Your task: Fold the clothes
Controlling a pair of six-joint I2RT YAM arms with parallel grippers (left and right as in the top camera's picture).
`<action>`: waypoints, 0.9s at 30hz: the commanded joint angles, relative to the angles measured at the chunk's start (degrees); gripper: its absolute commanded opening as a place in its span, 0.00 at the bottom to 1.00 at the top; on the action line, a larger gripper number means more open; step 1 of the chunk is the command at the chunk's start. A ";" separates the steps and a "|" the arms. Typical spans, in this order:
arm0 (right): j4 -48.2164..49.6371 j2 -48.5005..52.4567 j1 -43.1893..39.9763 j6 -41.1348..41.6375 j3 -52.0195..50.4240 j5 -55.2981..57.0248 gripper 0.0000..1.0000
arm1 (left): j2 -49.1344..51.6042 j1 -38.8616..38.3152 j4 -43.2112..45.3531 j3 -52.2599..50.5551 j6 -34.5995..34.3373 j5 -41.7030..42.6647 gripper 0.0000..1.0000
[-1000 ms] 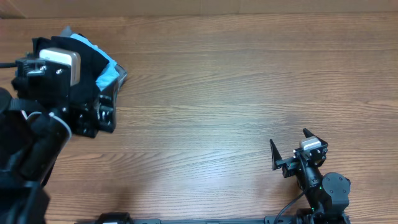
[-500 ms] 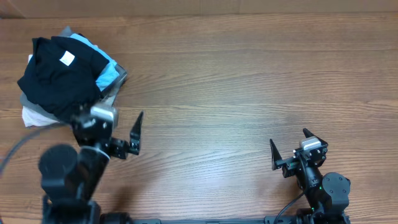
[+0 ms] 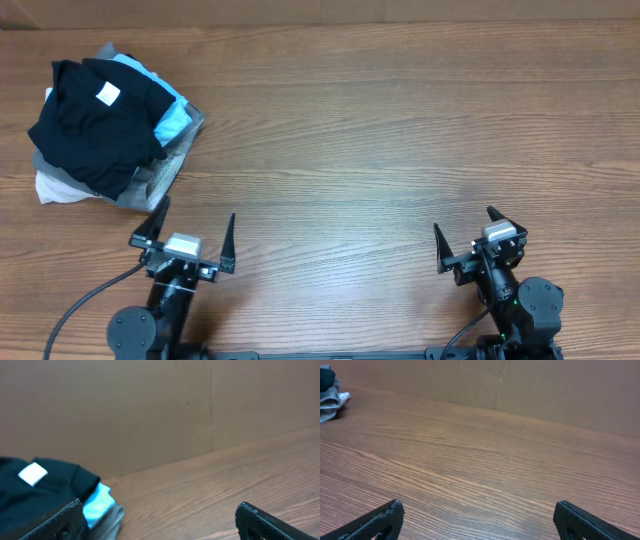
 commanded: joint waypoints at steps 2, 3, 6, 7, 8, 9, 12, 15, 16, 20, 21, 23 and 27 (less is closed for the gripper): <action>0.39 -0.57 -0.17 0.00 -0.31 -0.31 1.00 | -2.56 0.35 2.62 -4.81 -2.16 0.44 1.00; 0.37 -0.57 -0.17 0.00 -0.31 -0.31 1.00 | -2.58 0.33 3.02 -5.60 -2.14 0.42 1.00; 0.37 -0.57 -0.17 0.00 -0.31 -0.31 1.00 | -2.58 0.31 3.91 -7.93 -2.12 0.42 1.00; 0.37 -0.57 -0.17 0.00 -0.31 -0.31 1.00 | -2.58 0.31 4.07 -8.83 -2.12 0.42 1.00; 0.39 -0.57 -0.17 0.00 -0.31 -0.31 1.00 | -2.58 0.31 4.04 -9.81 -2.12 0.42 1.00; 0.37 -0.57 -0.17 0.00 -0.31 -0.31 1.00 | -2.58 0.31 4.11 -10.95 -2.12 0.42 1.00; 0.37 -0.57 -0.17 0.00 -0.31 -0.31 1.00 | -2.56 0.31 5.40 -13.03 -2.43 0.48 1.00; 0.37 -0.57 -0.17 0.00 -0.31 -0.31 1.00 | -2.54 0.28 5.31 -13.03 -2.49 0.15 1.00; 0.37 -0.57 -0.17 0.00 -0.31 -0.31 1.00 | -2.54 0.31 5.29 -13.03 -2.51 0.17 1.00; 0.37 -0.57 -0.17 0.00 -0.31 -0.31 1.00 | -2.51 0.31 5.29 -13.03 -2.49 0.17 1.00; 0.37 -0.57 -0.17 0.00 -0.31 -0.31 1.00 | -2.51 0.31 5.29 -13.03 -2.49 0.17 1.00; 0.37 -0.57 -0.15 0.00 -0.31 -0.28 1.00 | -2.51 0.31 5.29 -13.03 -2.49 0.17 1.00; 0.37 -0.57 -0.17 0.00 -0.31 -0.31 1.00 | -2.51 0.31 5.29 -13.03 -2.49 0.17 1.00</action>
